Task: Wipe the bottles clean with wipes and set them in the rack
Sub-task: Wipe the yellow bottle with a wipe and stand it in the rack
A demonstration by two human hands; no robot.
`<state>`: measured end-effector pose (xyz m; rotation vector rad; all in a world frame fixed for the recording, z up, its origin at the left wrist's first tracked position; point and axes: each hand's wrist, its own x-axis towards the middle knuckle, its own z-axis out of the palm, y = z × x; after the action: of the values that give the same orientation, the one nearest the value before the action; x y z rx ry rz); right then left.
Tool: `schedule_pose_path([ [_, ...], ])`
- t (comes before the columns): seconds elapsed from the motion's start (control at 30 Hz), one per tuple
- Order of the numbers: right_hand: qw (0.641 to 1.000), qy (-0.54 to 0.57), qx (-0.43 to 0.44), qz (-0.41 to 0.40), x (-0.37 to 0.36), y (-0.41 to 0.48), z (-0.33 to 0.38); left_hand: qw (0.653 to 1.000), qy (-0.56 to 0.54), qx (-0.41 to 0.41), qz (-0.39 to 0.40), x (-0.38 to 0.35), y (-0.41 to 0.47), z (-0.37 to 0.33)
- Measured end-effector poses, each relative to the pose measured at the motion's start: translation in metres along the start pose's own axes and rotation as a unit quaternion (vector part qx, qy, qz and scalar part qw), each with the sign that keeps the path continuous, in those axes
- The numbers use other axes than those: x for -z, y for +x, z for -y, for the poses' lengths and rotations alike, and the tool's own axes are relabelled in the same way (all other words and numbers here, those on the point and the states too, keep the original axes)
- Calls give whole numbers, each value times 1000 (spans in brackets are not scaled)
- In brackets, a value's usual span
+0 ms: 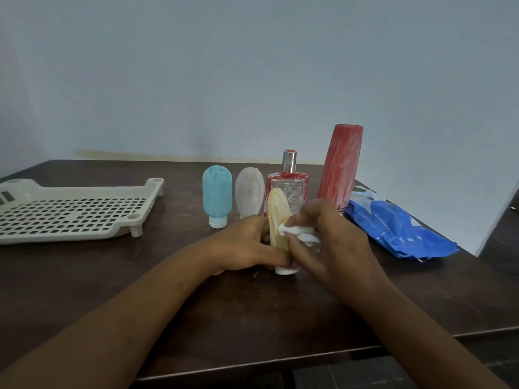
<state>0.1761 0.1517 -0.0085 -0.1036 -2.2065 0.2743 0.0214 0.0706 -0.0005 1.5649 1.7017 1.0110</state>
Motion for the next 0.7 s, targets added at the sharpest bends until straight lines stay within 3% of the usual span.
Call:
schedule_pose_path([
  [0.1,999,36,-16,-18,-3,5,1,1000,5,3,-5,0,0,0],
  [0.23,1000,21,9,18,-2,0,3,1000,-2,-10,-7,0,-1,1],
  [0.4,999,28,-20,-20,-1,5,-1,1000,14,-9,-7,-1,2,1],
  [0.6,999,20,10,32,0,0,2,1000,2,-8,-6,0,2,2],
  [0.7,1000,21,5,-6,0,4,0,1000,3,-15,3,-1,2,2],
])
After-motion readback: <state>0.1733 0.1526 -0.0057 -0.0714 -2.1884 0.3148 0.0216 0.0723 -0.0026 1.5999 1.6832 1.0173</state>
